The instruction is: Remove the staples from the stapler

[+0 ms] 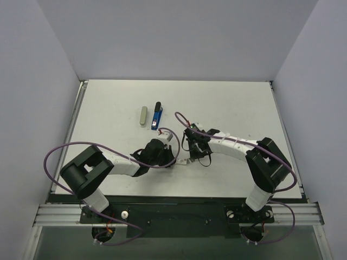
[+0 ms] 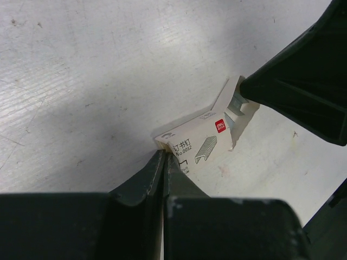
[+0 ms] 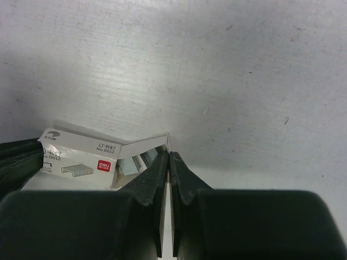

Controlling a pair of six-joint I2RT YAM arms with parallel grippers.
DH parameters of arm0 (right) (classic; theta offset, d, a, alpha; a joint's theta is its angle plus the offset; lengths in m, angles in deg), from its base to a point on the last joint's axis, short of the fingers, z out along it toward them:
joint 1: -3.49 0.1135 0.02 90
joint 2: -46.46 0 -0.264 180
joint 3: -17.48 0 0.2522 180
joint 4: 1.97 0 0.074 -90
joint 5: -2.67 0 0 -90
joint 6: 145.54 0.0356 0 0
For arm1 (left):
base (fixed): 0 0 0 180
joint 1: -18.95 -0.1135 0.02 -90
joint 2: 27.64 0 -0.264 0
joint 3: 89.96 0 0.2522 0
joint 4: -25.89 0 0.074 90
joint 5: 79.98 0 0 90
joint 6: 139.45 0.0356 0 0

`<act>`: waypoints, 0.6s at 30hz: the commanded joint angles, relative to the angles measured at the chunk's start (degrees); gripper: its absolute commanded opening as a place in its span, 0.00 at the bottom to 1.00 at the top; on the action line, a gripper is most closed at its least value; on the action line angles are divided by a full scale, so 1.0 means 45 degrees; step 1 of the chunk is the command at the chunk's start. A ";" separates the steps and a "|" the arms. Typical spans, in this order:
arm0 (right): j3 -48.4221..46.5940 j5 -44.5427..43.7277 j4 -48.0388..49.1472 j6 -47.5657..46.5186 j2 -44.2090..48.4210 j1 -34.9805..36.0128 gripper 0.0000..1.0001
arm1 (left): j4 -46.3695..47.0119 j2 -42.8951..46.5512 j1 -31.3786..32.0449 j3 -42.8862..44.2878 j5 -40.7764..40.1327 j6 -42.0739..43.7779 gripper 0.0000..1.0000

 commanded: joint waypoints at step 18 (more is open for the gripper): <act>0.1781 0.0044 0.0132 0.1526 0.1777 -0.1149 0.00 | -0.0740 -0.1016 0.0497 0.0383 0.0705 0.0334 0.00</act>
